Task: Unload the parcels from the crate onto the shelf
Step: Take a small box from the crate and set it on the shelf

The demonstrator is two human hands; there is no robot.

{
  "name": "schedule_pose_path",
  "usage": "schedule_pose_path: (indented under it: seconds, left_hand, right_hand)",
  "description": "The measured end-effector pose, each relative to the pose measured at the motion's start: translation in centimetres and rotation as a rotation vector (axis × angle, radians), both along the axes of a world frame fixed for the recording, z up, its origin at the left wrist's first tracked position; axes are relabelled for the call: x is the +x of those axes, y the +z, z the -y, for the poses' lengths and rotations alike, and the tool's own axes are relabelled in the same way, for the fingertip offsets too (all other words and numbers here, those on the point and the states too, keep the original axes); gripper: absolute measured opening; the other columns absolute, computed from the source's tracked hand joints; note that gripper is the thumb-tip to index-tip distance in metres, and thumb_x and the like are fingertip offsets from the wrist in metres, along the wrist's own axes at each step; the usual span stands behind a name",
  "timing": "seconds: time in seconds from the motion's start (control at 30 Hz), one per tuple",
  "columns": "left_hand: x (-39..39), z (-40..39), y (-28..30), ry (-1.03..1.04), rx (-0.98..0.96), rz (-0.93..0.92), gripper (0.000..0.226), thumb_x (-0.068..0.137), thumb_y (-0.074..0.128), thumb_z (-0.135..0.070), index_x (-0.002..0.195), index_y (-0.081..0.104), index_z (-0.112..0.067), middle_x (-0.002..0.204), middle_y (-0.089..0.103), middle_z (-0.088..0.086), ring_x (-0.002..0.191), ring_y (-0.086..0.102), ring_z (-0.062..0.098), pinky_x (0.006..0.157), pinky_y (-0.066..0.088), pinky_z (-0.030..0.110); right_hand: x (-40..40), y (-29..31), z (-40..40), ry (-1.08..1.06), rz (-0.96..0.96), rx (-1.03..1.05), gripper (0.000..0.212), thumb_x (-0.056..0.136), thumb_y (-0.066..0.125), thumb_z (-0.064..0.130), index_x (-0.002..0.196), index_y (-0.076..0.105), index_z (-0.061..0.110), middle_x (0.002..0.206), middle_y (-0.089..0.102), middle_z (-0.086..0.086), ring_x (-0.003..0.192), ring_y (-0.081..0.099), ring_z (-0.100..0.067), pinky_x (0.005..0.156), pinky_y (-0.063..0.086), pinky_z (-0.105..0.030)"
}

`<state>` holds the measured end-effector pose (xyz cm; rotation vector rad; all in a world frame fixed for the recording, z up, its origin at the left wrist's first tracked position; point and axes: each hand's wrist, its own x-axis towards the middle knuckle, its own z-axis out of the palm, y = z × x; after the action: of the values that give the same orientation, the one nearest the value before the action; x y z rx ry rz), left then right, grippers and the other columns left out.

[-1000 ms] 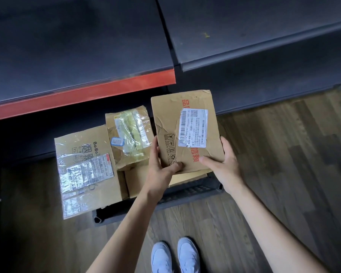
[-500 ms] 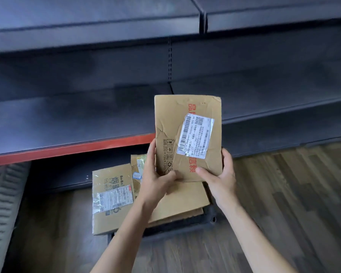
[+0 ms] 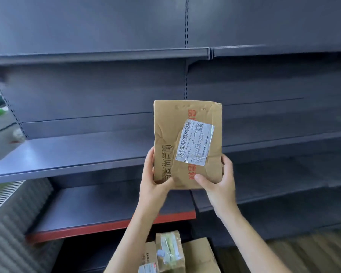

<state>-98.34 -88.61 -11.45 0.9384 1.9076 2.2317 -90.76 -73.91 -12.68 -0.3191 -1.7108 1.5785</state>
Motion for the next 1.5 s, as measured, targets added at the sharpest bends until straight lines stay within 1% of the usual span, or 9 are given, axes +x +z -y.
schedule_pose_path:
  seconds: [0.2, 0.33, 0.63, 0.8, 0.93, 1.13, 1.23, 1.37, 1.5]
  left_hand:
    - [0.8, 2.9, 5.8, 0.036, 0.112, -0.068, 0.081, 0.075, 0.066, 0.009, 0.133, 0.038, -0.041, 0.127, 0.06, -0.003, 0.108, 0.063, 0.019, 0.078, 0.056, 0.031]
    - [1.1, 4.3, 7.8, 0.044, 0.143, -0.076, 0.081, 0.075, 0.063, 0.014, 0.133, 0.039, -0.037, 0.12, 0.064, -0.007, 0.104, 0.065, 0.015, 0.075, 0.056, 0.026]
    - [0.6, 6.3, 8.6, 0.079, 0.238, 0.0, 0.076, 0.077, 0.061, 0.018, 0.124, 0.046, -0.04, 0.123, 0.063, -0.002, 0.105, 0.065, 0.021, 0.078, 0.058, 0.042]
    - [-0.1, 6.7, 8.1, 0.105, 0.31, 0.068, 0.07, 0.075, 0.063, 0.016, 0.115, 0.056, -0.041, 0.11, 0.07, -0.003, 0.1, 0.068, 0.02, 0.074, 0.058, 0.038]
    - [-0.7, 6.8, 8.0, 0.075, 0.347, 0.119, 0.065, 0.076, 0.063, 0.014, 0.12, 0.057, -0.034, 0.108, 0.072, 0.0, 0.098, 0.069, 0.022, 0.071, 0.058, 0.035]
    - [-1.3, 6.6, 8.2, 0.051, 0.349, 0.138, 0.063, 0.077, 0.062, 0.015, 0.116, 0.059, -0.035, 0.11, 0.072, 0.0, 0.1, 0.068, 0.021, 0.078, 0.059, 0.034]
    - [-1.7, 6.5, 8.2, 0.045, 0.324, 0.143, 0.065, 0.077, 0.062, 0.015, 0.12, 0.057, -0.033, 0.109, 0.072, -0.001, 0.099, 0.069, 0.02, 0.076, 0.059, 0.033]
    - [-2.3, 6.3, 8.2, 0.036, 0.264, 0.111, 0.067, 0.076, 0.062, 0.017, 0.122, 0.056, -0.032, 0.109, 0.072, -0.003, 0.097, 0.069, 0.018, 0.076, 0.059, 0.033]
    - [-2.9, 5.8, 8.0, 0.017, 0.192, 0.068, 0.071, 0.075, 0.061, 0.021, 0.13, 0.052, -0.025, 0.107, 0.073, -0.005, 0.095, 0.069, 0.015, 0.072, 0.059, 0.031]
  right_hand:
    - [0.3, 6.1, 3.0, 0.031, -0.117, 0.059, 0.07, 0.067, 0.079, 0.009, 0.109, 0.041, 0.05, 0.111, 0.061, 0.015, 0.101, 0.058, 0.003, 0.084, 0.05, -0.024]
    - [0.3, 7.8, 4.4, 0.071, -0.136, 0.069, 0.07, 0.069, 0.079, 0.01, 0.116, 0.038, 0.043, 0.114, 0.059, 0.012, 0.105, 0.058, -0.003, 0.09, 0.051, -0.035]
    - [0.1, 9.4, 5.1, 0.184, -0.128, 0.125, 0.061, 0.062, 0.076, 0.028, 0.11, 0.043, 0.045, 0.117, 0.055, 0.016, 0.112, 0.053, -0.002, 0.095, 0.048, -0.034]
    - [-0.4, 9.7, 4.8, 0.224, -0.128, 0.16, 0.062, 0.054, 0.075, 0.044, 0.109, 0.047, 0.043, 0.114, 0.058, 0.014, 0.106, 0.054, 0.006, 0.09, 0.048, -0.024]
    - [-0.9, 10.1, 3.9, 0.244, -0.114, 0.175, 0.064, 0.053, 0.074, 0.044, 0.11, 0.046, 0.042, 0.114, 0.058, 0.012, 0.108, 0.054, 0.001, 0.095, 0.048, -0.032]
    - [-1.3, 13.5, 2.0, 0.233, -0.072, 0.264, 0.075, 0.049, 0.072, 0.054, 0.114, 0.036, 0.052, 0.123, 0.046, 0.018, 0.119, 0.045, -0.004, 0.104, 0.04, -0.038]
    - [-1.6, 16.2, 0.4, 0.212, -0.053, 0.348, 0.089, 0.049, 0.069, 0.059, 0.126, 0.025, 0.052, 0.143, 0.031, 0.006, 0.133, 0.031, -0.016, 0.109, 0.031, -0.043]
    - [-2.5, 19.8, -2.0, 0.222, 0.022, 0.442, 0.099, 0.051, 0.07, 0.052, 0.137, 0.023, 0.04, 0.146, 0.025, 0.001, 0.133, 0.026, -0.016, 0.106, 0.028, -0.035]
    - [-3.5, 20.9, -3.6, 0.377, 0.125, 0.463, 0.072, 0.067, 0.078, 0.012, 0.123, 0.04, 0.038, 0.125, 0.047, 0.003, 0.112, 0.048, -0.015, 0.085, 0.049, -0.028]
